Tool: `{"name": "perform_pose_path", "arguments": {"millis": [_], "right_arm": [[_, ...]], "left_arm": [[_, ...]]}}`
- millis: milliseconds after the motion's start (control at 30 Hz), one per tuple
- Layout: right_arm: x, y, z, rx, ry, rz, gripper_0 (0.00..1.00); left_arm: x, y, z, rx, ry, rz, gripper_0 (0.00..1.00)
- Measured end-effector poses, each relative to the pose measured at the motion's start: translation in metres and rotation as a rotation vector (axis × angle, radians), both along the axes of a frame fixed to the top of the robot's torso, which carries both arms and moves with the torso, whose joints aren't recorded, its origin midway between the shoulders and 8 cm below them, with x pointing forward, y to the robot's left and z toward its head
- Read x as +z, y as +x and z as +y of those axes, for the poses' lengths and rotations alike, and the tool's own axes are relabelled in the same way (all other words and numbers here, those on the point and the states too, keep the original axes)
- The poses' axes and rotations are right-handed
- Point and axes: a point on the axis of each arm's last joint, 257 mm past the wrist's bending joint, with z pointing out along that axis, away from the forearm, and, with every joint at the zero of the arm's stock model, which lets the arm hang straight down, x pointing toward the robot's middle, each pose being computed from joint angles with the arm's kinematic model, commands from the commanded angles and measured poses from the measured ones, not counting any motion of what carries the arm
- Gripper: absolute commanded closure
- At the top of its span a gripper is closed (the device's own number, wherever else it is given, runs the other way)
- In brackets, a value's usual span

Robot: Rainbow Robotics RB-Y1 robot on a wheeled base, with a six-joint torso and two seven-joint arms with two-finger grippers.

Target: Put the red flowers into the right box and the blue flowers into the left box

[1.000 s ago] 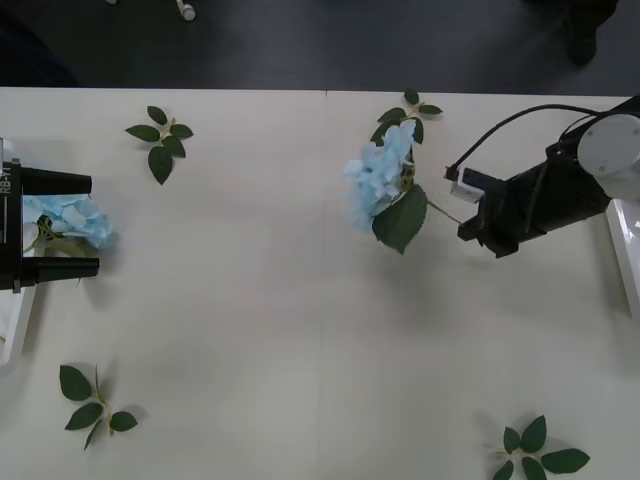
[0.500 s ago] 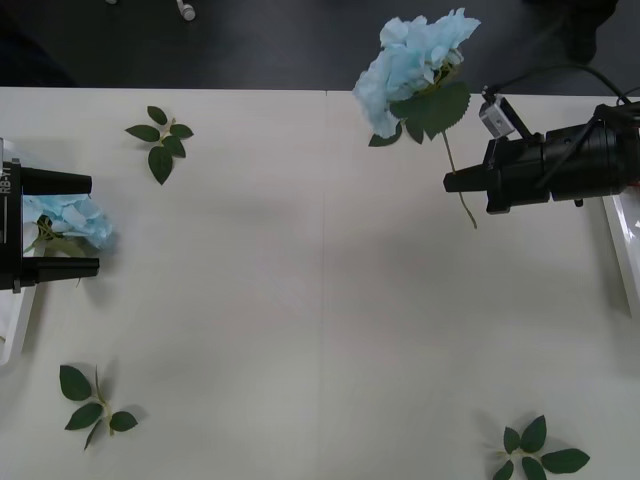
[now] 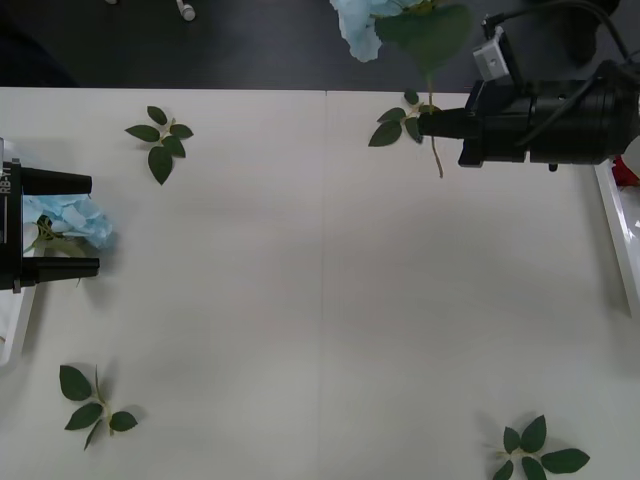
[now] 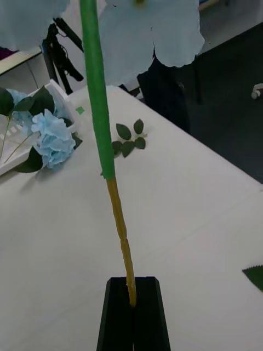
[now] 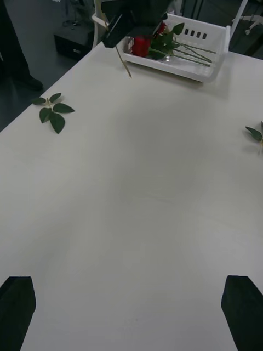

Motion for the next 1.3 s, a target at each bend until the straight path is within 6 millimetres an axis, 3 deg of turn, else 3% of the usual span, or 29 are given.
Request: {"name": "perform_pose_path", "arguments": {"millis": [200, 400, 633, 1033, 1300], "right_arm": [[0.035, -0.006, 0.03, 0.012, 0.029, -0.113, 1.0], [0.058, -0.021, 0.056, 0.043, -0.003, -0.247, 1.0], [0.076, -0.043, 0.084, 0.09, -0.059, -0.404, 1.0], [0.051, -0.071, 0.143, 0.123, -0.049, -0.466, 1.0], [0.05, -0.084, 0.174, 0.104, 0.088, -0.324, 1.0]], "left_arm": [[-0.002, 0.0, 0.0, -0.001, -0.003, 0.007, 0.0], [-0.004, -0.008, -0.008, -0.058, -0.12, 0.06, 0.0], [-0.019, -0.004, -0.01, -0.069, -0.22, 0.154, 0.0], [-0.019, 0.004, -0.009, -0.078, -0.326, 0.207, 0.0], [-0.01, 0.0, -0.017, -0.119, -0.354, 0.193, 0.0]]}}
